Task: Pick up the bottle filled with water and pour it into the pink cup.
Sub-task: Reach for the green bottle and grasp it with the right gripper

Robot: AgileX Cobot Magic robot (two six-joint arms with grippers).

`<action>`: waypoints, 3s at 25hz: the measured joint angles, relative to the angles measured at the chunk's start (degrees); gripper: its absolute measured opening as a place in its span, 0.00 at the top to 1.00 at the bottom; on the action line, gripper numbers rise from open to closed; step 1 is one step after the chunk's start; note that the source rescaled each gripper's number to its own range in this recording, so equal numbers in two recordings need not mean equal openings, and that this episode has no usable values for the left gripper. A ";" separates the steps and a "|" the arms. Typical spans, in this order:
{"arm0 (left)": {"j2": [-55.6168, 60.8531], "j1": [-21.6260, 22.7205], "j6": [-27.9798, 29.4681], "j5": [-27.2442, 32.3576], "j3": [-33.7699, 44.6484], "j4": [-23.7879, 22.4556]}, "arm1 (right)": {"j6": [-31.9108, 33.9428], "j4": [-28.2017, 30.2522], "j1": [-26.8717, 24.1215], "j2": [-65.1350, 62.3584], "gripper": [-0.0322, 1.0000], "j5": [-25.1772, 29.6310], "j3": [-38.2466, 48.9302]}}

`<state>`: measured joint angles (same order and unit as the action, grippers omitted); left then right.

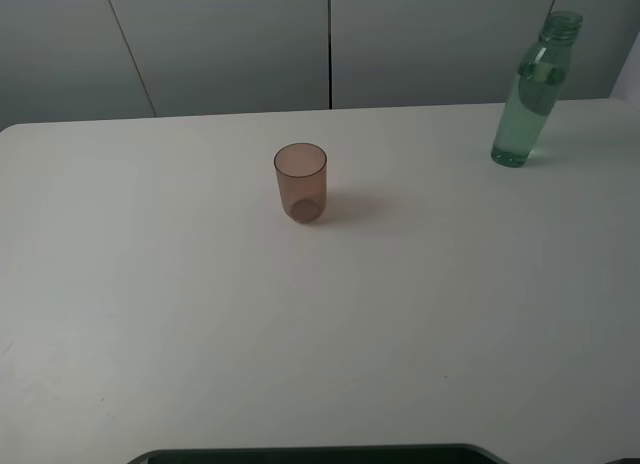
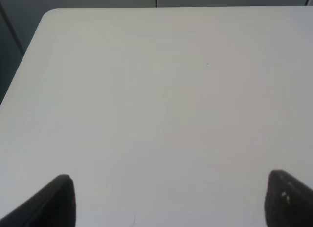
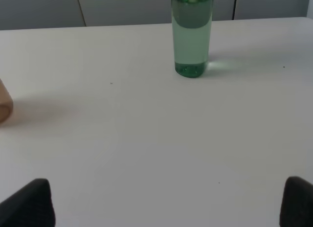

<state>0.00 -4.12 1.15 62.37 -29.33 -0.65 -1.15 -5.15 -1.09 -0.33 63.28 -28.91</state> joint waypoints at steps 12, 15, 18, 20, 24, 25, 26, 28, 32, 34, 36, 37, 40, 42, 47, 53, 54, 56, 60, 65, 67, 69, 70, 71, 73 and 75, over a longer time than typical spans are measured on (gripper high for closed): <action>0.00 0.00 0.00 0.00 0.00 0.00 | 0.00 0.00 0.00 0.00 0.00 0.00 0.00; 0.00 0.00 0.00 0.00 0.00 0.00 | 0.00 0.00 0.00 0.00 0.00 0.00 0.00; 0.00 0.00 0.00 0.00 0.00 0.00 | 0.21 -0.21 0.00 0.08 0.00 -0.76 -1.02; 0.00 0.00 0.00 0.00 0.00 0.00 | 0.32 -0.21 0.00 0.36 0.00 -2.27 -2.61; 0.00 0.00 0.00 0.00 0.00 0.00 | -0.44 -0.24 0.00 5.37 0.00 -8.04 -5.37; 0.00 0.00 0.00 0.00 0.00 0.00 | -0.67 -0.49 0.00 6.82 0.00 -10.13 -5.47; 0.00 0.00 0.00 0.00 0.00 0.00 | -0.78 -0.96 0.00 8.67 0.00 -13.13 -5.47; 0.00 0.00 0.00 0.00 0.00 0.00 | -0.89 -2.15 0.00 12.22 0.00 -20.45 -5.47; 0.00 0.00 0.00 0.00 0.00 0.00 | -0.98 -2.90 0.00 20.59 0.00 -34.23 -5.47; 0.00 0.00 0.00 0.00 0.00 0.00 | -0.98 -2.65 0.00 25.19 0.00 -41.00 -5.47; 0.00 0.00 0.00 0.00 0.00 0.00 | -0.98 -1.99 0.00 29.14 0.00 -48.41 -4.29; 0.00 0.00 0.00 0.00 0.00 0.00 | -0.70 -1.92 0.00 31.14 0.00 -52.70 -3.27; 0.00 0.00 0.00 0.00 0.00 0.00 | 2.20 0.11 0.00 36.46 0.00 -65.03 1.76; 0.00 0.00 0.00 0.00 0.00 0.00 | 5.00 2.36 0.00 40.14 0.00 -71.88 4.78; 0.00 0.00 0.00 0.00 0.00 0.00 | 11.23 6.91 0.00 50.46 0.00 -88.15 10.17; 0.00 0.00 0.00 0.00 0.00 0.00 | 12.31 10.57 0.00 66.10 0.00 -105.57 12.32; 0.00 0.00 0.00 0.00 0.00 0.00 | 12.08 10.83 0.00 68.15 0.00 -106.78 12.32; 0.00 0.00 0.00 0.00 0.00 0.00 | 11.22 11.04 0.00 72.78 0.00 -109.28 12.32; 0.00 0.00 0.00 0.00 0.00 0.00 | 9.67 11.40 0.00 81.04 0.00 -116.19 12.32; 0.00 0.00 0.00 0.00 0.00 0.00 | 9.25 11.40 0.00 91.53 0.00 -126.24 11.97; 0.00 0.00 0.00 0.00 0.00 0.00 | 9.25 11.57 0.00 95.88 0.00 -128.78 10.97; 0.00 0.00 0.00 0.00 0.00 0.00 | 9.25 11.73 0.00 99.39 0.00 -130.11 9.34; 0.00 0.00 0.00 0.00 0.00 0.00 | 9.25 11.84 0.00 101.02 0.00 -130.50 8.24; 0.00 0.00 0.00 0.00 0.00 0.00 | 9.25 11.94 0.00 102.23 0.00 -130.65 7.13; 0.00 0.00 0.00 0.00 0.00 0.00 | 9.25 11.94 0.00 104.73 0.00 -130.76 5.00; 0.00 0.00 0.00 0.00 0.00 0.00 | 9.25 11.81 0.00 106.57 0.00 -130.84 2.60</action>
<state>0.00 -4.12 1.15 62.37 -29.33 -0.65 8.09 6.66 -1.09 106.25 -67.55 -26.31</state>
